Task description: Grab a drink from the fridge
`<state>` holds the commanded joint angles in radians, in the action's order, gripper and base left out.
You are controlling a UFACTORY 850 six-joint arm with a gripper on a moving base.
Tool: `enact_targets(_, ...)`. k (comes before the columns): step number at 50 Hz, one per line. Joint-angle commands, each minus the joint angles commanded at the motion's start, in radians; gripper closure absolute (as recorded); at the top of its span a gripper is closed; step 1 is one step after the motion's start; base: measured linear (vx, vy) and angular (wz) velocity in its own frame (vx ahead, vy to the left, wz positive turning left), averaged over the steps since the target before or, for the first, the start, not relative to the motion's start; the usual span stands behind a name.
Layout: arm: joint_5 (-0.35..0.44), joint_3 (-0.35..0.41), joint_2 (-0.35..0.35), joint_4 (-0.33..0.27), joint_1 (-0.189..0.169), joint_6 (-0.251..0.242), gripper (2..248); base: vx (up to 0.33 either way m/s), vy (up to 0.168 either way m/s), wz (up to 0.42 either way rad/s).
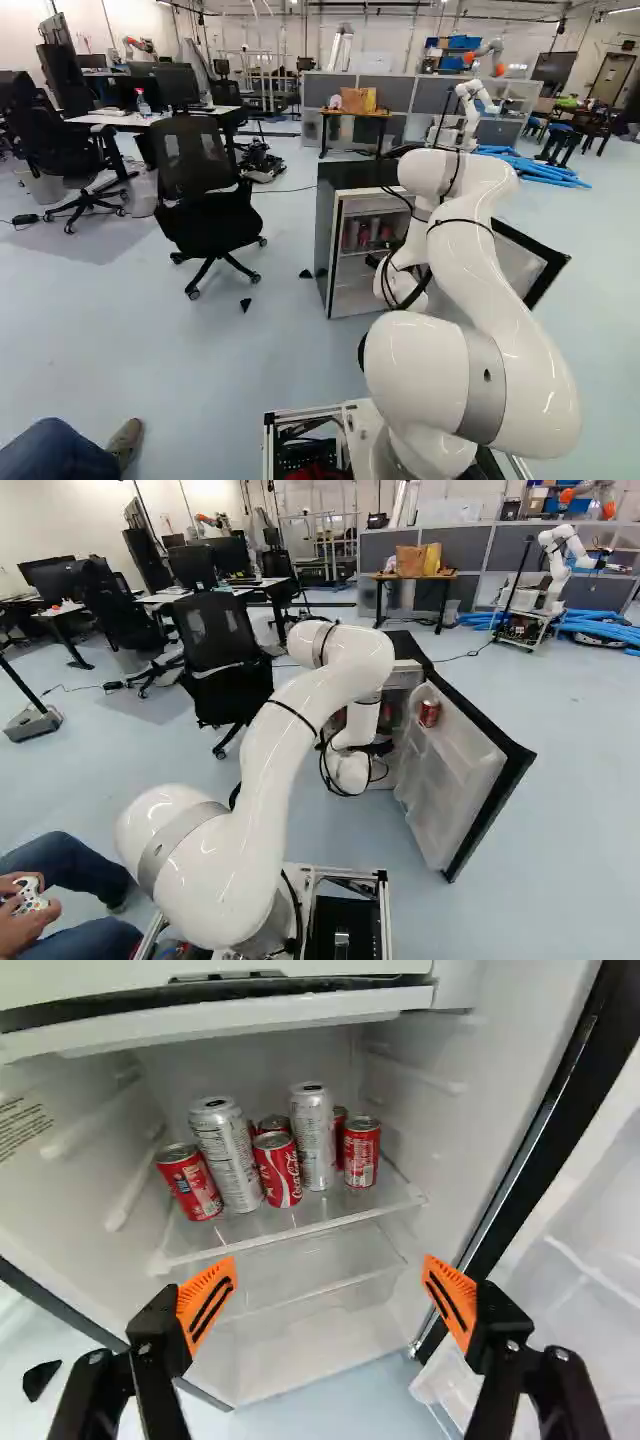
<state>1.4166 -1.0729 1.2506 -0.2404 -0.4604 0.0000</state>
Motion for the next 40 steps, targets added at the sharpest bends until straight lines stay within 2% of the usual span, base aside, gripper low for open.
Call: enact_targets(40, 0.003, -0.164, 0.083, 0.008, -0.005, 0.000, 3, 0.000, 0.000, 0.000)
